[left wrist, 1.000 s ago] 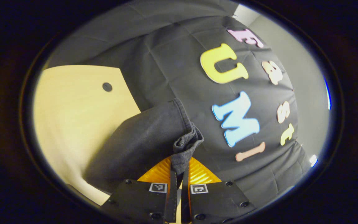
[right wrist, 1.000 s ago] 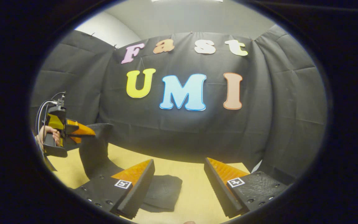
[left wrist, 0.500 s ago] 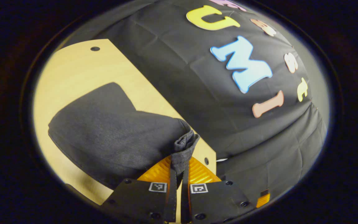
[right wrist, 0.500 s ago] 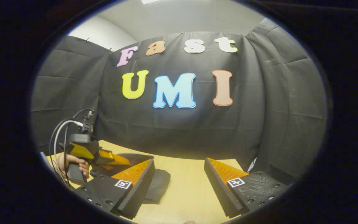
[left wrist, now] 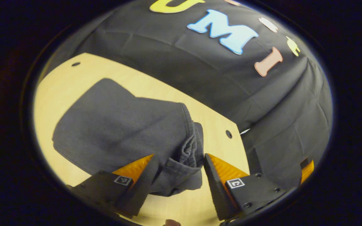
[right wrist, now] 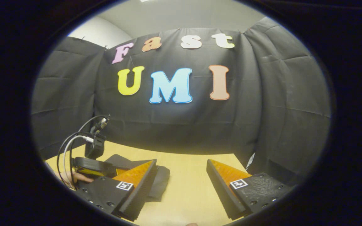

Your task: Grasp the waist and the cuffs of the jeans and fold them to make the two legs overlap; first hold the waist and fold one-third of the jeans toward the cuffs, then hold the cuffs and fold the remaining one-third in the same direction to finish folding.

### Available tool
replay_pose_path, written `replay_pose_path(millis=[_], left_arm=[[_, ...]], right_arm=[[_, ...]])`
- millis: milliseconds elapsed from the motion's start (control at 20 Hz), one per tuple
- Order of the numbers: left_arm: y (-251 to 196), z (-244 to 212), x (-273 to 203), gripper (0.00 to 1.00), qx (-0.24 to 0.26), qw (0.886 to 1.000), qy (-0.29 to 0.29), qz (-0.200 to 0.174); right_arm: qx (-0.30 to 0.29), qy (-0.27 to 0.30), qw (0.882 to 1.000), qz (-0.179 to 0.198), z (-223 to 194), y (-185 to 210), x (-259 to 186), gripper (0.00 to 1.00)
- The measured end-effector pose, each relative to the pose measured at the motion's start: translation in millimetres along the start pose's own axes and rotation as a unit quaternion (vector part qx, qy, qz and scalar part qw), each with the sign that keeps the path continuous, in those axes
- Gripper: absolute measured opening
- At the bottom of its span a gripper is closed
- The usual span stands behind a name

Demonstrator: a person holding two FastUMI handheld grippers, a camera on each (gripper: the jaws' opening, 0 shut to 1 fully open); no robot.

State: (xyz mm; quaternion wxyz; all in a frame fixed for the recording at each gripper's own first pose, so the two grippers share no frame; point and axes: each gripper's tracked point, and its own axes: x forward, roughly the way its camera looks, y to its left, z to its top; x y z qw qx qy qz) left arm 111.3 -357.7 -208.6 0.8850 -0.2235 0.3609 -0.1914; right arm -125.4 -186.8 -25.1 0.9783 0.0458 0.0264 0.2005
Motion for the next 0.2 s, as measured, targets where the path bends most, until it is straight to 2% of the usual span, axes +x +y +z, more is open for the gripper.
replay_pose_path(millis=[100, 200], left_arm=[[-11.6, 17.3, -30.0, 0.96, 0.063, 0.997, -0.036, 0.005], [-25.8, 33.6, -59.2, 0.96, 0.121, 0.99, -0.076, 0.012]], right_arm=[[-0.003, -0.006, 1.0, -0.01, 5.6, -2.3, -7.0, 0.95], [-0.007, -0.011, 1.0, -0.021, 10.4, -7.8, -13.4, 0.95]])
